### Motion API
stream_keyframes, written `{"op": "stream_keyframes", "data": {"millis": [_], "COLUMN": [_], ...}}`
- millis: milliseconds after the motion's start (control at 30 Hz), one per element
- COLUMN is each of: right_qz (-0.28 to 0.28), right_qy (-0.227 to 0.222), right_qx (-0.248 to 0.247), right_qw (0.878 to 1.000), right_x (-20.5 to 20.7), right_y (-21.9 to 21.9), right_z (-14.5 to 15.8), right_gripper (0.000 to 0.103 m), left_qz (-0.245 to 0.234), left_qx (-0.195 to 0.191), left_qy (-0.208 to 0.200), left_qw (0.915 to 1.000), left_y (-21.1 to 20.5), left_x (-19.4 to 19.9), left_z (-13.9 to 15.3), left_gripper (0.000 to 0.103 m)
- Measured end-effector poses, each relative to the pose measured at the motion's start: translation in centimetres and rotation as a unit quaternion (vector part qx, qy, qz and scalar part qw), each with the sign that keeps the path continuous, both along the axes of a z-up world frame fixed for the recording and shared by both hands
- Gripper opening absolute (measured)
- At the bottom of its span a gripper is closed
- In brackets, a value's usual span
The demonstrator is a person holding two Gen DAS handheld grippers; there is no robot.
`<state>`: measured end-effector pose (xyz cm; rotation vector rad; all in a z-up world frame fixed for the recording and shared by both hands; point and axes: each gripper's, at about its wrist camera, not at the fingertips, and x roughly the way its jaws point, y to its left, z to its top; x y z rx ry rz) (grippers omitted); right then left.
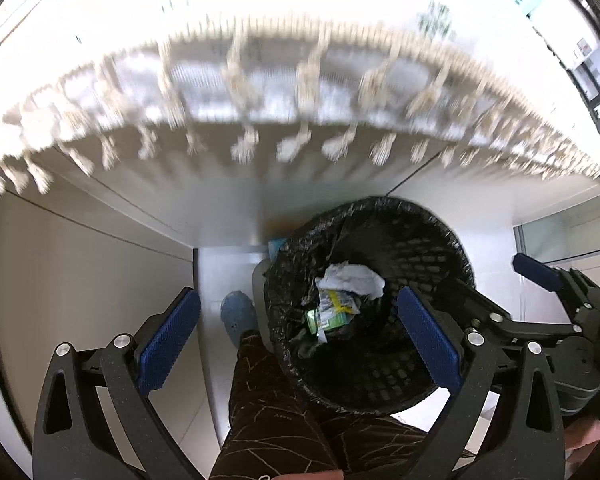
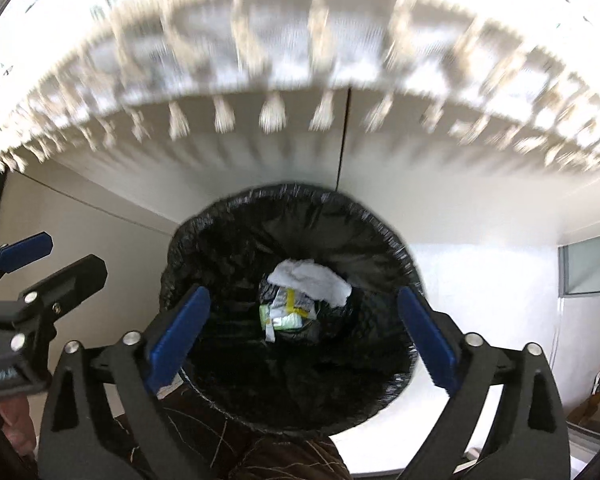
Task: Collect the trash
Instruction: 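Open the left tool to drop the blue bag while the right tool releases the tissue, then move both tools up over the table toward the clear tube and white jar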
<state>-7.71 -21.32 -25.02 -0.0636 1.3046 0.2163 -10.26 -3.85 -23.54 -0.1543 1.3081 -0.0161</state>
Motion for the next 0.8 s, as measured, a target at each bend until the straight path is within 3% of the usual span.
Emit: {"op": "stream_keyframes", "data": {"millis": [533,800], "right_qz": [0.007,-0.002], "right_qy": [-0.098,-0.136], "right_qx": [0.008,0.016], "right_qw": [0.995,0.991], "right_x": [1.4,3.5], "right_y": [-1.8,-2.3], "right_z": [12.4,16.3], "right_gripper": [0.095,0.095], "left_qz": [0.011,0.012], "left_qx": [0.001,-0.003], "left_qy": [-0.064,-0.091], "left_qw": [0.9979,0.9958], "left_y": [1.2,1.9], "left_x": [2.0,4.0], "left_z": [10.7,13.9], "left_gripper": [0.097,0.097]}}
